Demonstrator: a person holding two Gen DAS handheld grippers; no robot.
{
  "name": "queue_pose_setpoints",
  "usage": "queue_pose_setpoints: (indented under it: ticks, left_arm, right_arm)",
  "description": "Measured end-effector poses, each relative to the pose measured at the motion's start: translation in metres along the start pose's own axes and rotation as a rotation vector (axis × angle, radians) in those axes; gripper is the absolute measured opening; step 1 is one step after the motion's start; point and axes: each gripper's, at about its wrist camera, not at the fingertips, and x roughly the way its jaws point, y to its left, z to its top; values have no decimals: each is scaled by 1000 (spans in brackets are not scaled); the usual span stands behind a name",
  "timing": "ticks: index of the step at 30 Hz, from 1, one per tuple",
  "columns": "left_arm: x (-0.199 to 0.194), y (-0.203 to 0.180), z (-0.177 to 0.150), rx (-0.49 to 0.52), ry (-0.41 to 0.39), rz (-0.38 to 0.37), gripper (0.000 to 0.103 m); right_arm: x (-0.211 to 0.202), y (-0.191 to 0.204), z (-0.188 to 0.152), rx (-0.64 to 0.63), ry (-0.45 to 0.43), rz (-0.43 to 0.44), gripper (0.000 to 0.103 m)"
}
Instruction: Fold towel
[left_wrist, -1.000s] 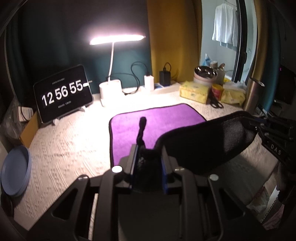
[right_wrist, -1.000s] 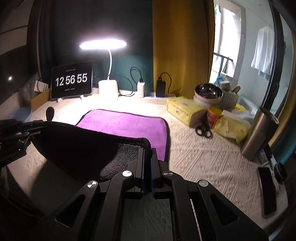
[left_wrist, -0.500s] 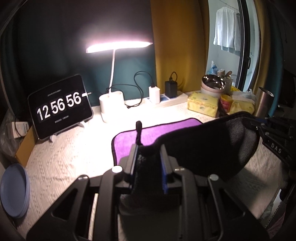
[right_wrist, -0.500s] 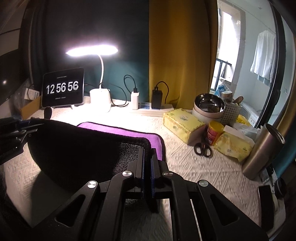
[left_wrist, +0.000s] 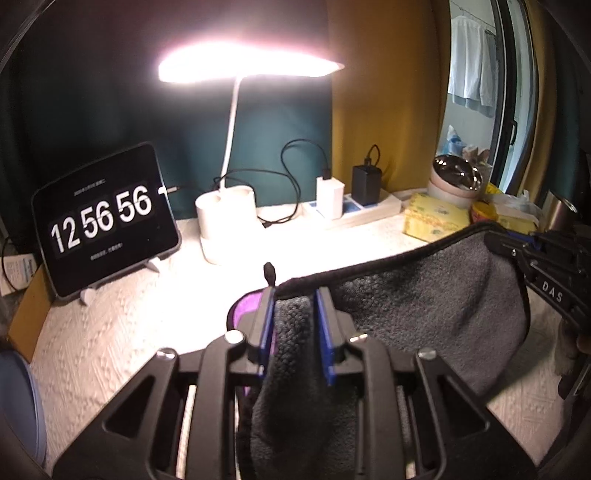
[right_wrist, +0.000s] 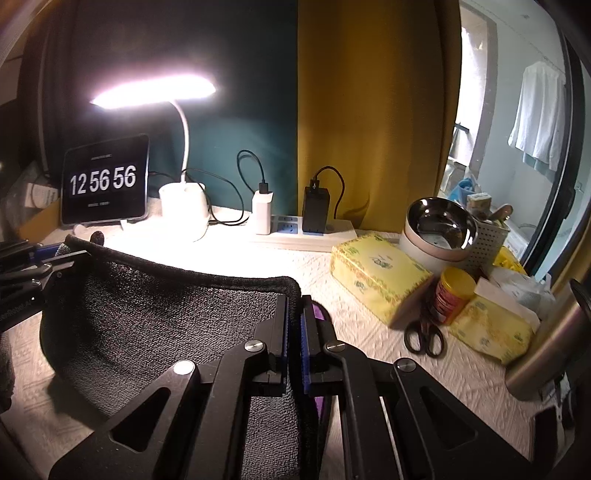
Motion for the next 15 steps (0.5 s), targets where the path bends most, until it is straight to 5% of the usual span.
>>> queue_pose_setpoints:
  ticks: [15]
  left_arm:
    - [86, 6, 10, 28, 71, 27, 23]
  right_arm:
    - [79, -10, 6, 20, 58, -4, 6]
